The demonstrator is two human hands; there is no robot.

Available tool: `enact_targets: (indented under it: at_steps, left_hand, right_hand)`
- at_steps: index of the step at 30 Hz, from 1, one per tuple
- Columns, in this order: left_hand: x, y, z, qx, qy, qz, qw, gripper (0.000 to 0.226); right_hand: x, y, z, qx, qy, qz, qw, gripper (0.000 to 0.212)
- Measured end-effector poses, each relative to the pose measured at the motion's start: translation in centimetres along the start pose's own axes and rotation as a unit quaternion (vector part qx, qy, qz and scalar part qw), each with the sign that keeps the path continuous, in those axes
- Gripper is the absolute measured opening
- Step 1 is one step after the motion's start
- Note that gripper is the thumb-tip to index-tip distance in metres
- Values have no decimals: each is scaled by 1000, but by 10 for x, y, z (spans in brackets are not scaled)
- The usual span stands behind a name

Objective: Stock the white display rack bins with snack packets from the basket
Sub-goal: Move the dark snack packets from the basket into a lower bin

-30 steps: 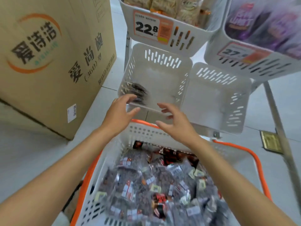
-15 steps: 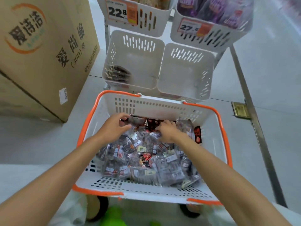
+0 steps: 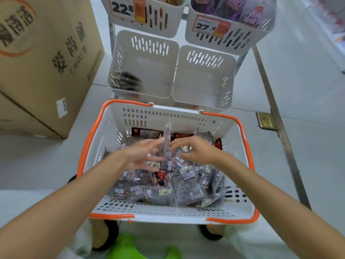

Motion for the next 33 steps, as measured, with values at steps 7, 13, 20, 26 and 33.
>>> enact_targets:
  at_steps: [7, 13, 20, 26, 33]
  left_hand:
    - [23, -2, 10, 22, -5, -137, 990, 50]
    - [29, -40, 29, 116, -3, -192, 974, 55]
    - [19, -52, 12, 246, 90, -327, 908, 81]
    - [-8, 34, -24, 319, 247, -146, 903, 110]
    - [-10, -73, -13, -16, 146, -144, 979, 19]
  right_hand:
    - [-52, -14, -72, -43, 168, -30, 984, 51]
    - [-53, 33, -80, -142, 139, 50, 979, 85]
    - [-47, 30, -66, -68, 138, -52, 987, 37]
    - [-7, -18, -6, 260, 110, -240, 929, 39]
    - [36, 0, -32, 205, 108, -190, 954, 35]
Point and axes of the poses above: each hand's wrist, its own x-axis towards the middle knuckle, its own y-axis out of the palm, z = x × y, the point moved 8 cm from there along x, towards the middle knuckle, and after that the axes turned 14 degrees about -y, right-handed, at the moved point
